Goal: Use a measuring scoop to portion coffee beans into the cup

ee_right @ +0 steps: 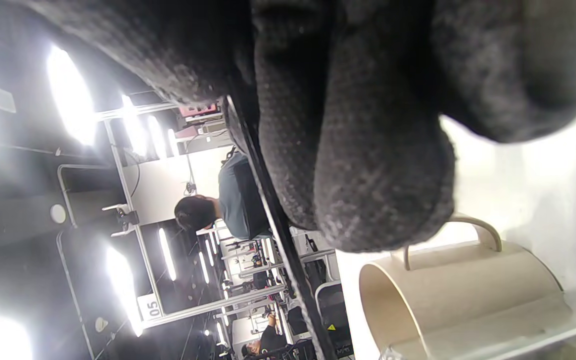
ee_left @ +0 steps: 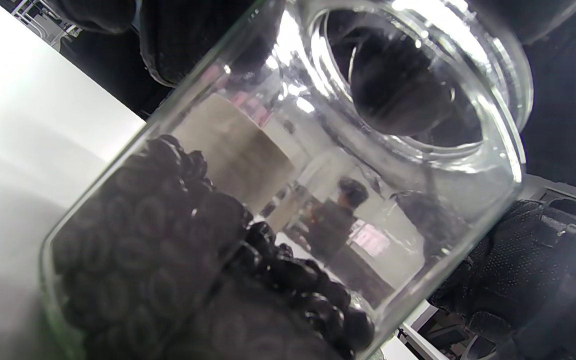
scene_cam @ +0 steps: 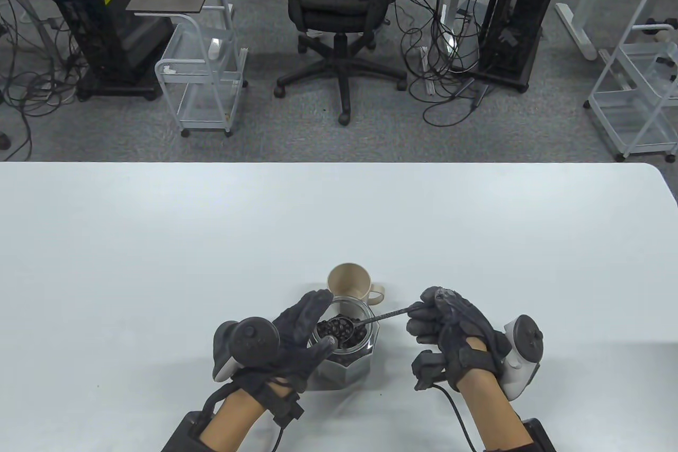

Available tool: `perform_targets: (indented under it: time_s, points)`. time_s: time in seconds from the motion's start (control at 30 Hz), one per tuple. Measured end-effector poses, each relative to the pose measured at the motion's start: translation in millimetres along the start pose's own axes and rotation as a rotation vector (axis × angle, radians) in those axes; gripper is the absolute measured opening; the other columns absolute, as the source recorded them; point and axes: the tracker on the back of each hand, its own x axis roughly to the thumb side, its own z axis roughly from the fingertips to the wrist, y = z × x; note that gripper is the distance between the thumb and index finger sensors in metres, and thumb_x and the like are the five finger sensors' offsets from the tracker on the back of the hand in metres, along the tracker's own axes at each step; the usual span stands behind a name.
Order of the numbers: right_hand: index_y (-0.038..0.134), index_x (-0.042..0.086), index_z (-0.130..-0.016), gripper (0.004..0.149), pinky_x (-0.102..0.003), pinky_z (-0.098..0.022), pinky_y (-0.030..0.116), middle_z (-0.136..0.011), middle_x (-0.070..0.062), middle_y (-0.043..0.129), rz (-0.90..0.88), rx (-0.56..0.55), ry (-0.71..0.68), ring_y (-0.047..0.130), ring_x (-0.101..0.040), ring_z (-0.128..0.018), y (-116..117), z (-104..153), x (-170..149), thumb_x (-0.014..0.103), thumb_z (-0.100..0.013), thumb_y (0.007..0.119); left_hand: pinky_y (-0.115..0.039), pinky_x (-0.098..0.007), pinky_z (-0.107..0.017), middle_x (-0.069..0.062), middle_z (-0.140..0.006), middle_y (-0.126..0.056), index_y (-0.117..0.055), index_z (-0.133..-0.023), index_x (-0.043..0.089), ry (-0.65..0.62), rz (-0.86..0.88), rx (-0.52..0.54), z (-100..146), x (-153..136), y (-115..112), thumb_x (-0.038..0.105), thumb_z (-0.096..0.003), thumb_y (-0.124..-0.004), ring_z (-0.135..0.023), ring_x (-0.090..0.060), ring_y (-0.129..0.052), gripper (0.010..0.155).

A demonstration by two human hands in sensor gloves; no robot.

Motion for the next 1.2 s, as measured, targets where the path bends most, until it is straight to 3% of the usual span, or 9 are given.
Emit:
perform_targets:
  time_s: [0.4,0.77,1.2]
  points:
    - [0.084,0.004,-0.080,0.041,-0.048,-0.028,0.088,-0.057,-0.023,0.099,-0.098,-0.002,0.002,0.111,-0.038,-0.037,-5.9,0.9,1.9,0.033,-0.053,0.078,-0.049,-0.071,-0.067,-0.021,-0.116,-0.050,-0.039,-0.114,0.026,0.004,0.003,-0.001,0.2,-0.5,-0.2,0.075,-0.0458,-0.056,-0.101,-0.053,-0.065,0.086]
    - [0.077,0.004,-0.087,0.044,-0.049,-0.035,0.087,-0.069,-0.023,0.094,-0.234,-0.025,-0.029,0.109,-0.040,-0.049,-9.0,3.4,3.5,0.032,-0.054,0.075,-0.049,-0.072,-0.067,-0.021,-0.117,-0.049,-0.038,-0.114,0.027,0.009,0.011,-0.008,0.3,-1.0,-0.4,0.075,-0.0458,-0.056,-0.101,-0.053,-0.064,0.086]
    - [0.073,0.006,-0.091,0.044,-0.052,-0.040,0.083,-0.075,-0.025,0.089,-0.085,-0.065,-0.056,0.105,-0.043,-0.056,-2.2,-11.8,-13.1,0.031,-0.054,0.074,-0.050,-0.071,-0.067,-0.021,-0.117,-0.049,-0.038,-0.114,0.027,0.010,0.015,-0.010,0.1,-1.6,-0.7,0.075,-0.0459,-0.056,-0.101,-0.054,-0.064,0.085]
